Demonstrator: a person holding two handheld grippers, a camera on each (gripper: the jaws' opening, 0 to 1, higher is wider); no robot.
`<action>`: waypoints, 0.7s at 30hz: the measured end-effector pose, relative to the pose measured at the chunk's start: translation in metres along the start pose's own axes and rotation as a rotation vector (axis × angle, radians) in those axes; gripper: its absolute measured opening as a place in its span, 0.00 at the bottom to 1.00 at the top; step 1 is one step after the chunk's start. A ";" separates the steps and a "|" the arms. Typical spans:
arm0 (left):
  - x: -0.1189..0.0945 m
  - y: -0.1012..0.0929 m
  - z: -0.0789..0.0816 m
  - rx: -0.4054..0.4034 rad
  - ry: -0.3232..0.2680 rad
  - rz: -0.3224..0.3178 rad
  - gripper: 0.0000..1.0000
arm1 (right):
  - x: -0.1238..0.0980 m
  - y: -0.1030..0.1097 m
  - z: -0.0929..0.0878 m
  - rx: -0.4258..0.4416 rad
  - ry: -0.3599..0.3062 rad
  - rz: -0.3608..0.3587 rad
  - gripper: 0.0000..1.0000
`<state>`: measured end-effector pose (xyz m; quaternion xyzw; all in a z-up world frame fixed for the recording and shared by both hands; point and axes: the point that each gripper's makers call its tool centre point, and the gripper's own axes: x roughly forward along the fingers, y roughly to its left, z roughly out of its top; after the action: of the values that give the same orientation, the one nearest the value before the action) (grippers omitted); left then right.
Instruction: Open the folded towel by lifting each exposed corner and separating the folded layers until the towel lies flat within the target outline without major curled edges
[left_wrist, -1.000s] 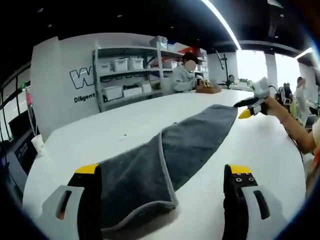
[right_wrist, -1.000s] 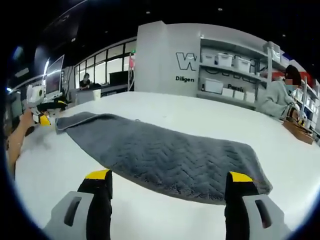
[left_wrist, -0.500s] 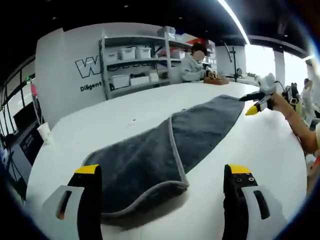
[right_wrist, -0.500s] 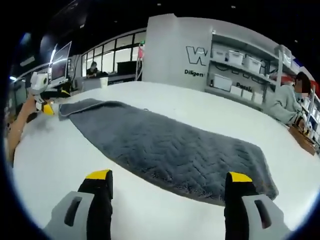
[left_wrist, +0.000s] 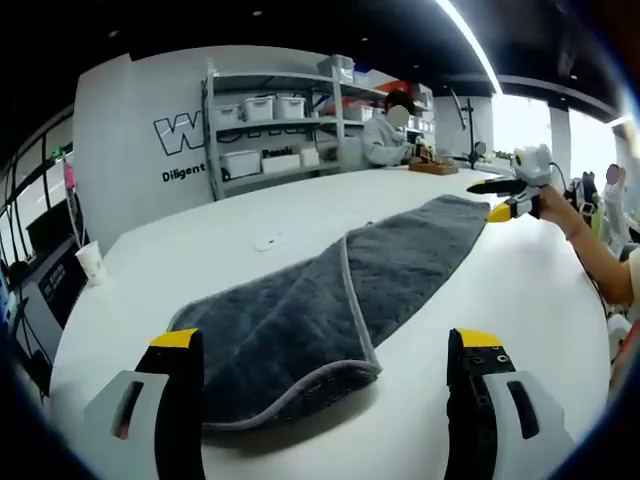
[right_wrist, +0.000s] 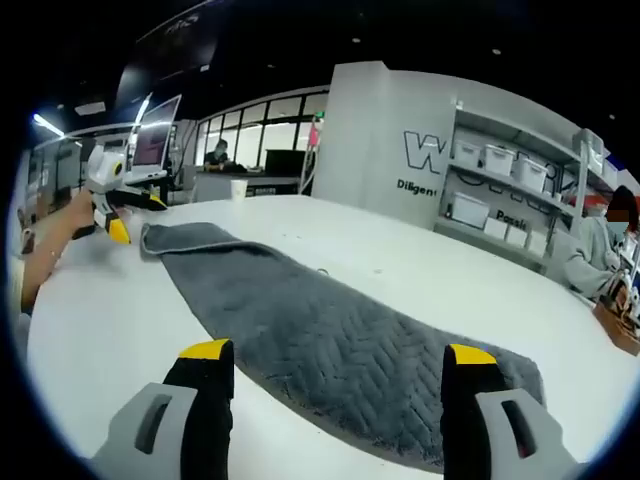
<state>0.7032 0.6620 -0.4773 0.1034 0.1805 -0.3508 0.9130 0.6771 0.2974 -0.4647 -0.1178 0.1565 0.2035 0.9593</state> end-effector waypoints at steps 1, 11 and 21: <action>-0.001 0.001 -0.001 -0.004 0.006 0.004 1.00 | 0.003 0.002 0.006 -0.008 -0.005 0.008 0.84; -0.004 0.008 -0.001 -0.043 -0.011 0.013 1.00 | 0.034 0.022 0.066 -0.081 -0.032 0.033 0.80; -0.002 0.015 -0.008 -0.070 0.002 0.017 0.99 | 0.083 0.063 0.099 -0.117 -0.034 0.133 0.68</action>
<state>0.7096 0.6773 -0.4830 0.0733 0.1928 -0.3363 0.9189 0.7472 0.4119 -0.4123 -0.1596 0.1353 0.2777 0.9376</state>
